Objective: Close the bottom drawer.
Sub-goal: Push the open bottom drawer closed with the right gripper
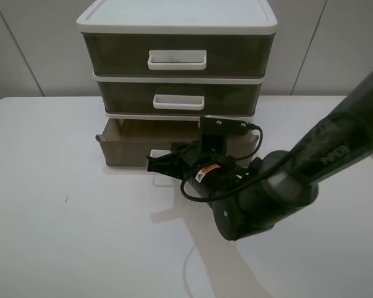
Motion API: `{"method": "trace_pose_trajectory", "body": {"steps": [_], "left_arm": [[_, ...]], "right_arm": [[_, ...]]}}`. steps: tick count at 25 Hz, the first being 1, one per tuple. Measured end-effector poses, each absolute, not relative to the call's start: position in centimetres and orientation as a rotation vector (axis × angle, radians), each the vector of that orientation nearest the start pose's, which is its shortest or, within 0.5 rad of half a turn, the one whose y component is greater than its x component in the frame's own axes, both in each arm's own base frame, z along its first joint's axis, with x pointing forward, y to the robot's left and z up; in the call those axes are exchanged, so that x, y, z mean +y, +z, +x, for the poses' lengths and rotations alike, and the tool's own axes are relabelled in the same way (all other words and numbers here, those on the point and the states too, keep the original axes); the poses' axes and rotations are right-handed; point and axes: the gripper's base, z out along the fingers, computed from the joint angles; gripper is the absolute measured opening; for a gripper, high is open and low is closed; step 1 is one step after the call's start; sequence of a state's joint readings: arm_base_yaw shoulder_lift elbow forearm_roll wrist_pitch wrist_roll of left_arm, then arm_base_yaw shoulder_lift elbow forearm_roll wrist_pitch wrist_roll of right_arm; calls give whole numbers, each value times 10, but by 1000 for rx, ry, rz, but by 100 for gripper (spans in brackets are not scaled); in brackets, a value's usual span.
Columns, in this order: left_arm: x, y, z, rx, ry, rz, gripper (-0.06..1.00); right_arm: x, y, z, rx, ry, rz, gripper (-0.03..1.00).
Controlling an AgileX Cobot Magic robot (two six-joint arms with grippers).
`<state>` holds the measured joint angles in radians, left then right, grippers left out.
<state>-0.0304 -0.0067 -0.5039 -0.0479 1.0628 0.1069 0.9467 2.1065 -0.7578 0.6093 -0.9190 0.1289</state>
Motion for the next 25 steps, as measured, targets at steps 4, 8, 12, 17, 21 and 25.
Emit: {"method": "trace_pose_trajectory", "body": {"steps": [4, 8, 12, 17, 21, 25], "left_arm": [[-4, 278, -7, 2030, -9, 142, 72], [-4, 278, -7, 2030, -9, 142, 72], [-4, 278, -7, 2030, -9, 142, 72], [-4, 278, -7, 2030, -9, 142, 72], [-4, 278, -7, 2030, -9, 142, 72], [-4, 278, -7, 2030, -9, 142, 72]], "right_arm": [[264, 73, 241, 1986, 492, -118, 2], [269, 67, 245, 1981, 490, -117, 2], [273, 66, 250, 1962, 485, -86, 2], [277, 62, 255, 1935, 459, -84, 2], [274, 63, 257, 1915, 430, -53, 2], [271, 63, 259, 1908, 389, -63, 2]]}}
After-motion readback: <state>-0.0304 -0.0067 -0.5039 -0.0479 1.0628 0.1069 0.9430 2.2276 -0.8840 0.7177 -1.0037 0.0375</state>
